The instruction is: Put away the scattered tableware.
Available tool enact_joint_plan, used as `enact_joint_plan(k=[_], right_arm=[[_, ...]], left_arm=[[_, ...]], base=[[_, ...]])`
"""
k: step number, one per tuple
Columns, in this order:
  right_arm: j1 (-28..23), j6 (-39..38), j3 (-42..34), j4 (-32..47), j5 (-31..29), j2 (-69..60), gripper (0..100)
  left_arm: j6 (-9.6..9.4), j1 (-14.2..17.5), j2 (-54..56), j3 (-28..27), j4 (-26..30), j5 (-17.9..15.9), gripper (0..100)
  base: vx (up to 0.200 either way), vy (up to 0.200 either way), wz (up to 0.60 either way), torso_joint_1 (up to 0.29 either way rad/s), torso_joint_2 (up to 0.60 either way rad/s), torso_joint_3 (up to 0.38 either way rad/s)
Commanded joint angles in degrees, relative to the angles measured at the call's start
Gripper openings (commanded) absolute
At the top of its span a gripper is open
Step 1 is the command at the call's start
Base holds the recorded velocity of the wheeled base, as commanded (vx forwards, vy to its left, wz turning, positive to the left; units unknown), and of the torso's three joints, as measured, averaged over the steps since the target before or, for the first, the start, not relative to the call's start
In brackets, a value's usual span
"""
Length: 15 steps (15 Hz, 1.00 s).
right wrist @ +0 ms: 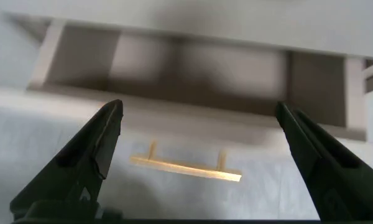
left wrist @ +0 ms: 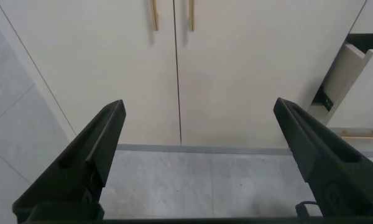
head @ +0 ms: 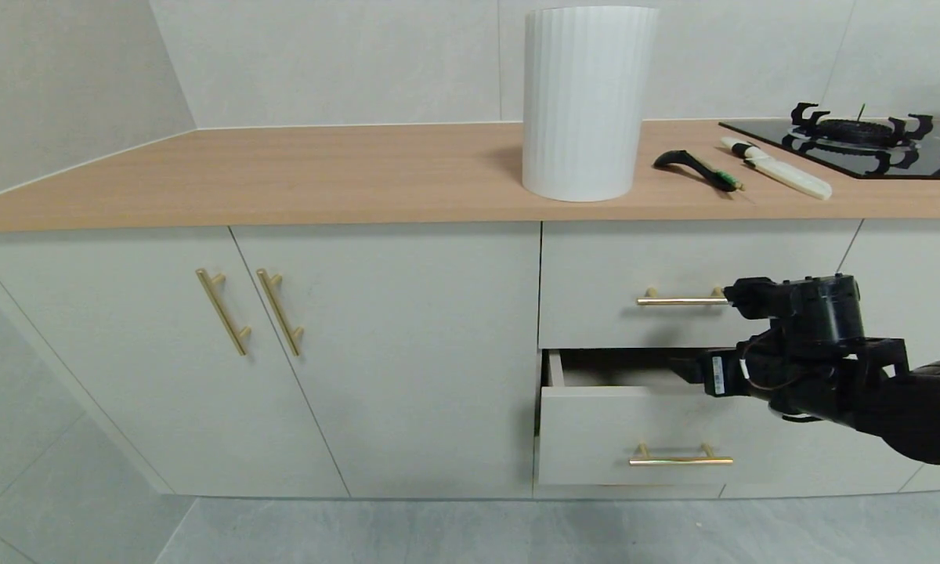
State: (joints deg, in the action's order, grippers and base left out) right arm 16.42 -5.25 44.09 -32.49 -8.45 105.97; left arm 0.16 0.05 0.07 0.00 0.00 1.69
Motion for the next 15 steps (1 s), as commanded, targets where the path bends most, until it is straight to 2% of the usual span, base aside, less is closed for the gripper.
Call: enact_joint_plan(k=[1,3,9,15], right_arm=[[0.5,0.0,-0.4,-5.6,-2.7,7.2,100],[0.5,0.0,-0.2,-8.2,-3.1,9.7,100],[0.5,-0.2,-0.1,-7.7,-3.0,10.5,100],[0.5,-0.2,-0.1,-1.1,-2.4,7.0,100]], left_arm=[[0.02,0.0,-0.1,0.0,0.0,0.0,100],[0.02,0.0,-0.1,0.0,0.0,0.1,100],[0.02,0.0,-0.1,0.0,0.0,0.1,100],[0.02,0.0,-0.1,0.0,0.0,0.1,100]], base=[[0.000,0.000,0.00,0.000,0.00,0.000],[0.000,0.000,0.00,0.000,0.00,0.000],[0.000,0.000,0.00,0.000,0.00,0.000],[0.000,0.000,0.00,0.000,0.00,0.000]])
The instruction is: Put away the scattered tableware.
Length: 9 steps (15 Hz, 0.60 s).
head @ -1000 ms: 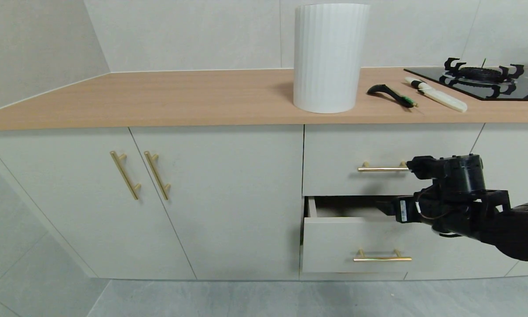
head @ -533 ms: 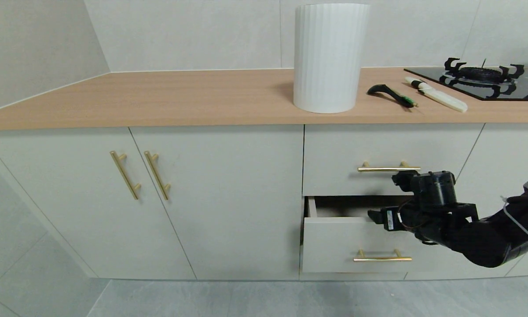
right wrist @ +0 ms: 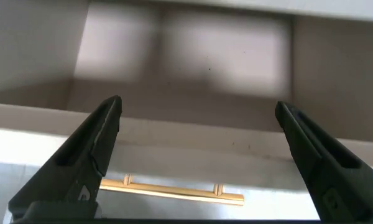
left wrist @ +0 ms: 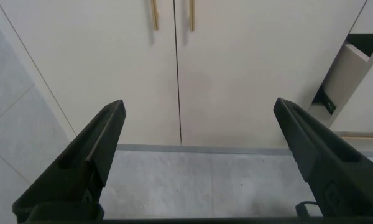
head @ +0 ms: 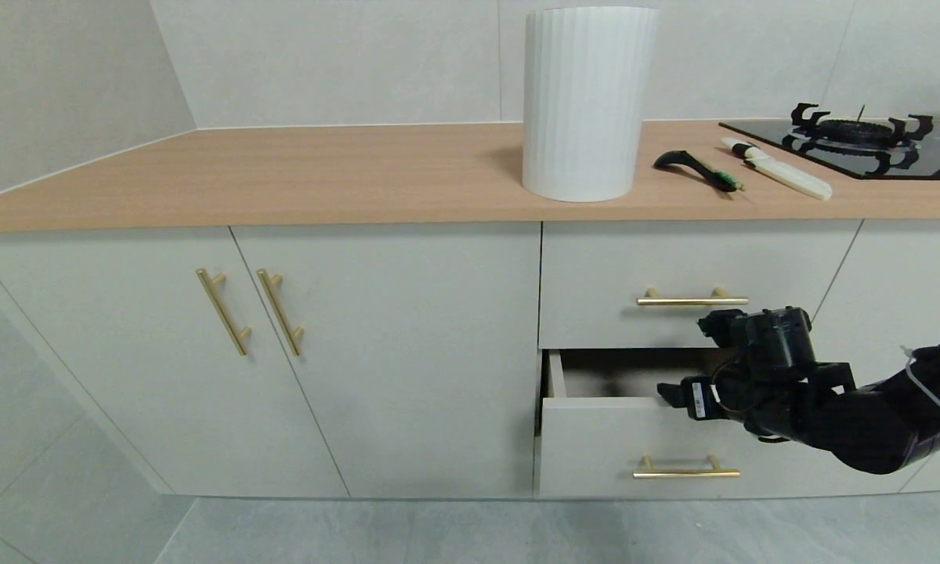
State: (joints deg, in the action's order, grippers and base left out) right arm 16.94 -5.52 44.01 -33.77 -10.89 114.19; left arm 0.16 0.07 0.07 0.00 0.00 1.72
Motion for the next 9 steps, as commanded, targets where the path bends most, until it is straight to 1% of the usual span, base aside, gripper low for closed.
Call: enact_joint_plan(k=[1,4,9], right_arm=[[0.0,0.1,0.1,2.4,0.1,-2.3,100],[0.9,0.1,0.4,9.6,2.4,-6.2,100],[3.4,0.5,0.9,20.5,3.2,-10.5,100]], left_arm=[[0.02,0.0,-0.1,0.0,0.0,0.0,100],[0.02,0.0,-0.1,0.0,0.0,0.0,100],[0.02,0.0,-0.1,0.0,0.0,0.0,100]], base=[[0.000,0.000,0.00,0.000,0.00,0.000],[0.000,0.000,0.00,0.000,0.00,0.000],[0.000,0.000,0.00,0.000,0.00,0.000]])
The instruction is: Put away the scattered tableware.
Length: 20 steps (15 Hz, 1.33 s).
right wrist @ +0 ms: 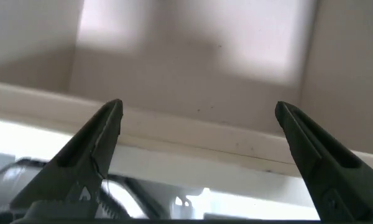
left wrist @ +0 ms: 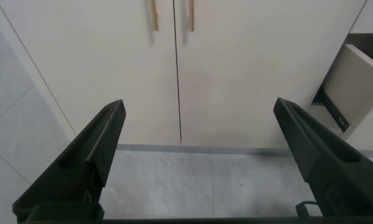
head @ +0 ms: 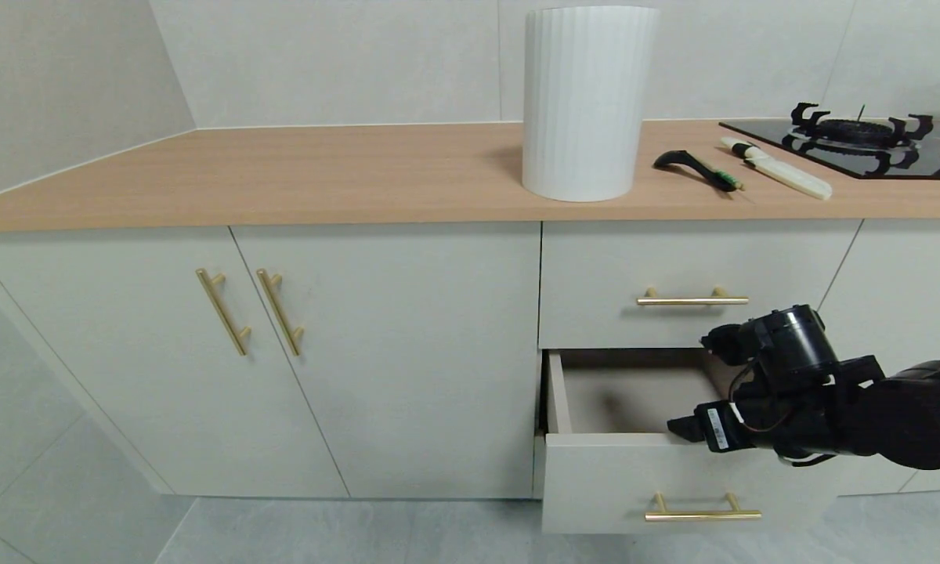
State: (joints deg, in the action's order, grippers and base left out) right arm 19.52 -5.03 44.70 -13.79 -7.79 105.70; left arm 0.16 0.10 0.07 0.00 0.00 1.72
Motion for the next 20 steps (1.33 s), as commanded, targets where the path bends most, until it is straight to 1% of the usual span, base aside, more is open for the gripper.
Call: enact_joint_plan(k=[1,3,7,12,17,20], right_arm=[[1.1,0.1,0.5,3.1,0.1,-2.5,100],[2.1,0.4,1.7,9.6,0.1,-3.5,100],[3.0,3.5,2.0,17.6,0.1,-4.1,100],[4.7,7.9,2.7,29.6,0.1,-6.0,100],[6.1,11.6,2.7,37.5,0.1,-6.5,100],[6.1,11.6,3.0,37.5,0.1,-6.6,100]], left_arm=[[0.02,0.0,-0.1,0.0,0.0,0.0,100],[0.02,0.0,-0.1,0.0,0.0,0.0,100],[0.02,0.0,-0.1,0.0,0.0,0.0,100],[0.02,0.0,-0.1,0.0,0.0,0.0,100],[0.02,0.0,-0.1,0.0,0.0,0.0,100],[0.02,0.0,-0.1,0.0,0.0,0.0,100]], base=[[0.000,0.000,0.00,0.000,0.00,0.000],[0.000,0.000,0.00,0.000,0.00,0.000],[0.000,0.000,0.00,0.000,0.00,0.000],[0.000,0.000,0.00,0.000,0.00,0.000],[0.000,0.000,0.00,0.000,0.00,0.000],[0.000,0.000,0.00,0.000,0.00,0.000]])
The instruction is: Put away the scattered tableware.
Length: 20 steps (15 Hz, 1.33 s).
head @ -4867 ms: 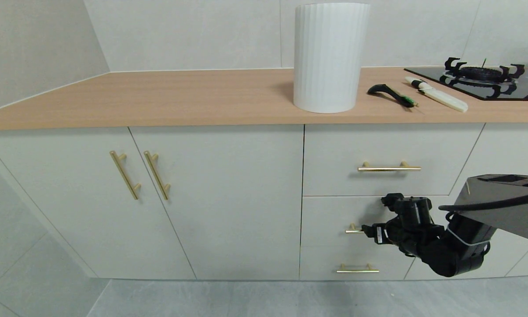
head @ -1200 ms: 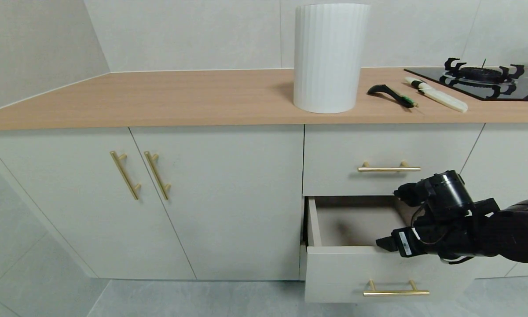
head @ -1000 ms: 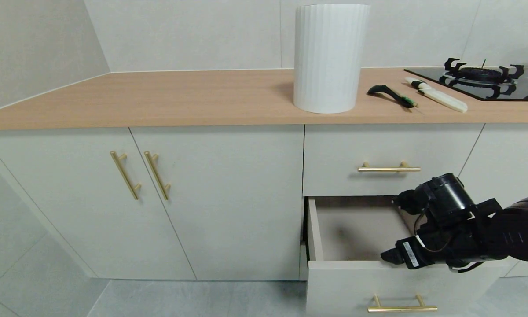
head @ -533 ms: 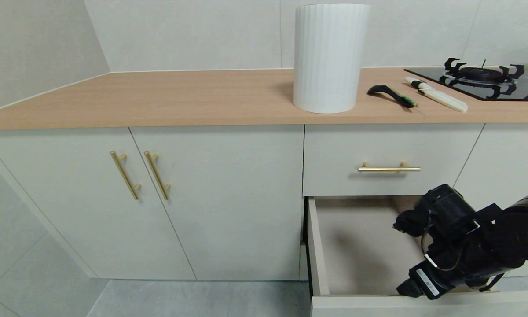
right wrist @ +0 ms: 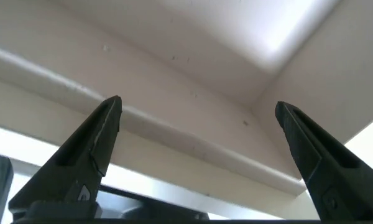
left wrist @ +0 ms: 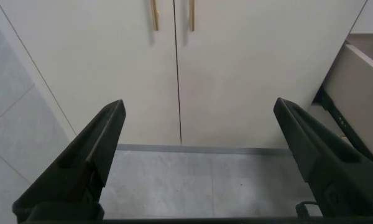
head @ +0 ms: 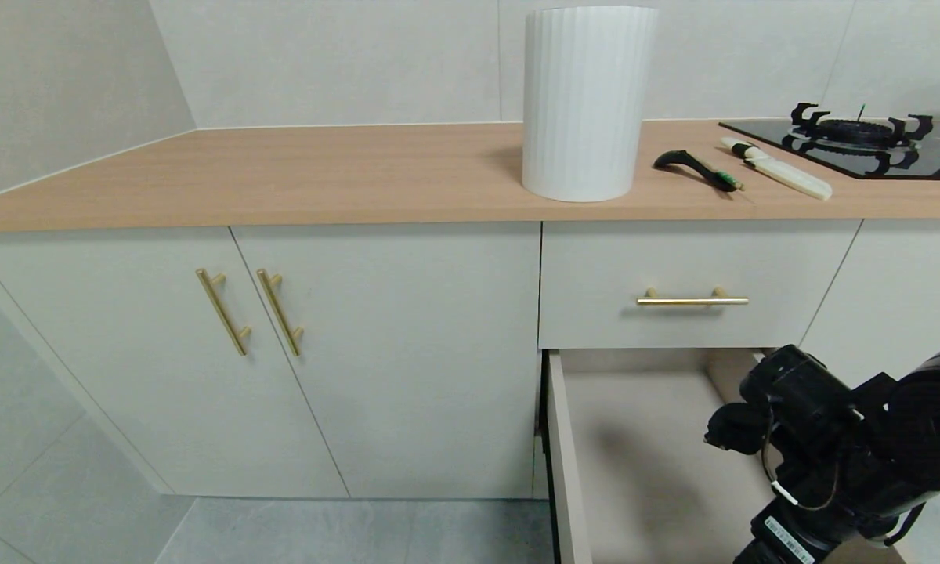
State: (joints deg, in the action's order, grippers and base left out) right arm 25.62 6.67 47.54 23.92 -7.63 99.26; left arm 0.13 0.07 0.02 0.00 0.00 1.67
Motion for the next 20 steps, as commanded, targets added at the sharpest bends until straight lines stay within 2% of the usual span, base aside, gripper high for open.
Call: enact_joint_plan(k=[1,3,5,6,12,20], right_arm=[[0.0,-0.7,1.8,-0.3,-0.1,-0.1,100],[-0.1,-5.3,4.3,-0.8,-0.1,-0.3,100],[-0.3,-15.3,8.7,-2.5,1.0,-0.6,100],[-0.8,-16.8,9.0,-4.3,2.0,-2.0,100],[-4.2,-17.0,8.7,-9.6,1.7,-5.7,100],[-4.3,-17.0,8.4,-11.1,1.7,-8.2,100]], left_arm=[[0.04,0.0,0.0,0.0,0.0,0.1,100],[0.04,0.0,0.0,0.0,0.0,0.1,100],[0.04,0.0,0.0,0.0,0.0,0.0,100],[0.04,0.0,0.0,0.0,0.0,0.0,100],[0.04,0.0,0.0,0.0,0.0,0.1,100],[0.04,0.0,0.0,0.0,0.0,0.0,100]], base=[[0.000,0.000,0.00,0.000,0.00,0.000],[0.000,0.000,0.00,0.000,0.00,0.000],[0.000,0.000,0.00,0.000,0.00,0.000],[0.000,0.000,0.00,0.000,0.00,0.000],[0.000,0.000,0.00,0.000,0.00,0.000],[0.000,0.000,0.00,0.011,-0.05,-0.041]])
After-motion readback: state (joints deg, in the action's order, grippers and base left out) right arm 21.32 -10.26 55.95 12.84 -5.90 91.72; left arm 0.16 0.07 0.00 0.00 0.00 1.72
